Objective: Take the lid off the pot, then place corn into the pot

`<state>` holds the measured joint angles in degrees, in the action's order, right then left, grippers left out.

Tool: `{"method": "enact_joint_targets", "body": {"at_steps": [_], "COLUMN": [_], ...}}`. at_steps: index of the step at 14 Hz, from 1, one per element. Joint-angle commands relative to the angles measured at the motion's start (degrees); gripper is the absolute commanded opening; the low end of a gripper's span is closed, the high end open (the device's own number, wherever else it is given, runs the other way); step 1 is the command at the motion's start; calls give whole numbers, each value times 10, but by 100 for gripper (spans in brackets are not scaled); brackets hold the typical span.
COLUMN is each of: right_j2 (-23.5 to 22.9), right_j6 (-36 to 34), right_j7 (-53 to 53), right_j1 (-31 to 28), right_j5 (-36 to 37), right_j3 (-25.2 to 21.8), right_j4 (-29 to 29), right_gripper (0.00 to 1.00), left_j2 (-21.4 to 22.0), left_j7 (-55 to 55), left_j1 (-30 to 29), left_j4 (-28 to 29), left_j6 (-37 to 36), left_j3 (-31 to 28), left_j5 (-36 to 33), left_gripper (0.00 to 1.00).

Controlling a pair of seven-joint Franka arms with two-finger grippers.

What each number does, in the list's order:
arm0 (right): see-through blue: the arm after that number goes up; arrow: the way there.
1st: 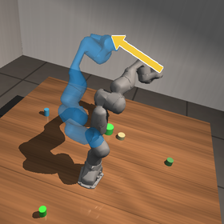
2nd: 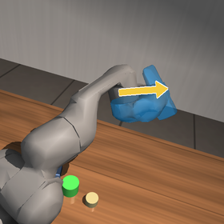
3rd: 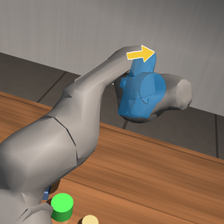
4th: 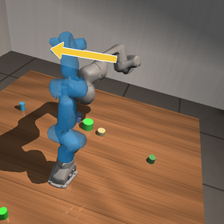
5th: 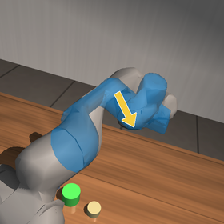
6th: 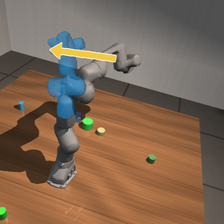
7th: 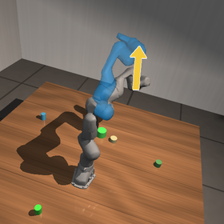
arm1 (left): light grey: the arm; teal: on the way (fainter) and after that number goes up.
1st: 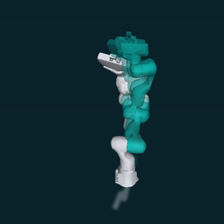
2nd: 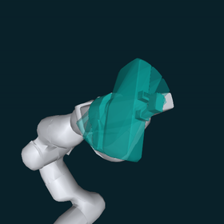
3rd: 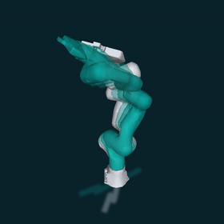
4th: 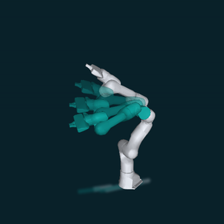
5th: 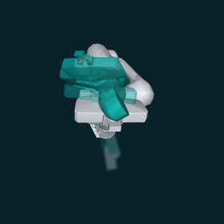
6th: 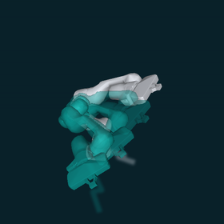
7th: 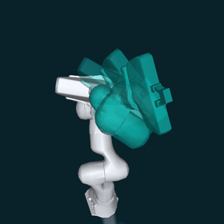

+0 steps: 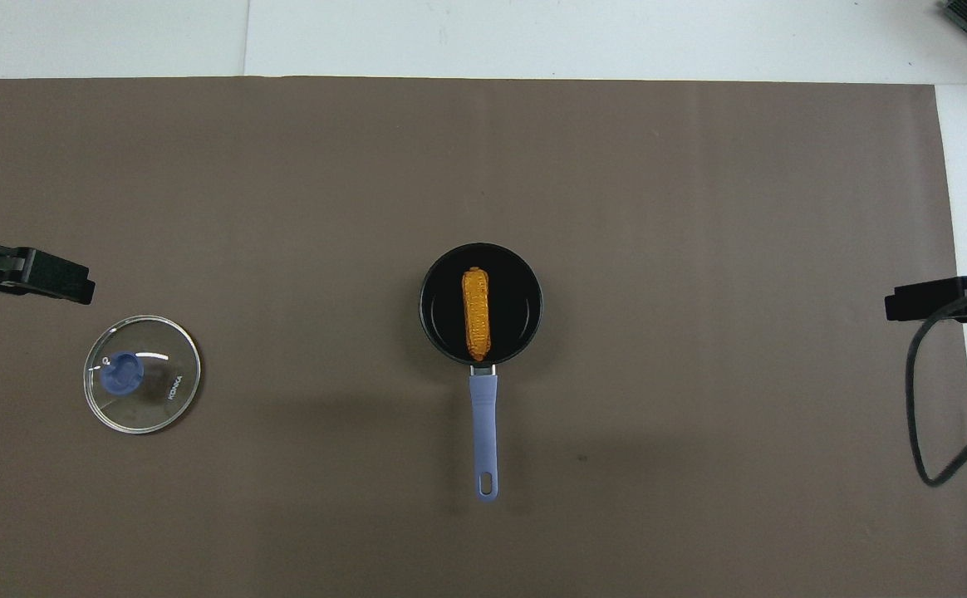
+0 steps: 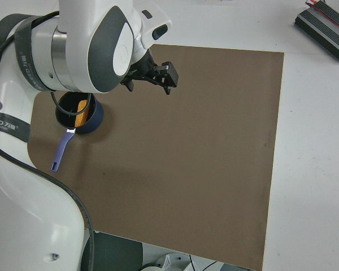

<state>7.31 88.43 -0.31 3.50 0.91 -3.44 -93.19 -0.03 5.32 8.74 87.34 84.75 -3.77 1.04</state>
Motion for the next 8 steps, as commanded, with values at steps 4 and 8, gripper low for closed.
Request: {"method": "enact_joint_targets", "body": {"at_steps": [4, 8], "right_j2": [10, 10], "right_j6": [10, 10], "right_j7": [-8, -8], "right_j1": [-6, -3], "right_j5": [-5, -6], "right_j3": [5, 5], "right_j4": [-11, -12], "right_gripper": [100, 100], "left_j2": [8, 8], "left_j7": [-7, -7], "left_j1": [6, 5], "left_j4": [13, 13], "left_j6": [11, 10], "left_j3": [-5, -5], "left_j5": [5, 5], "left_gripper": [100, 100]}}
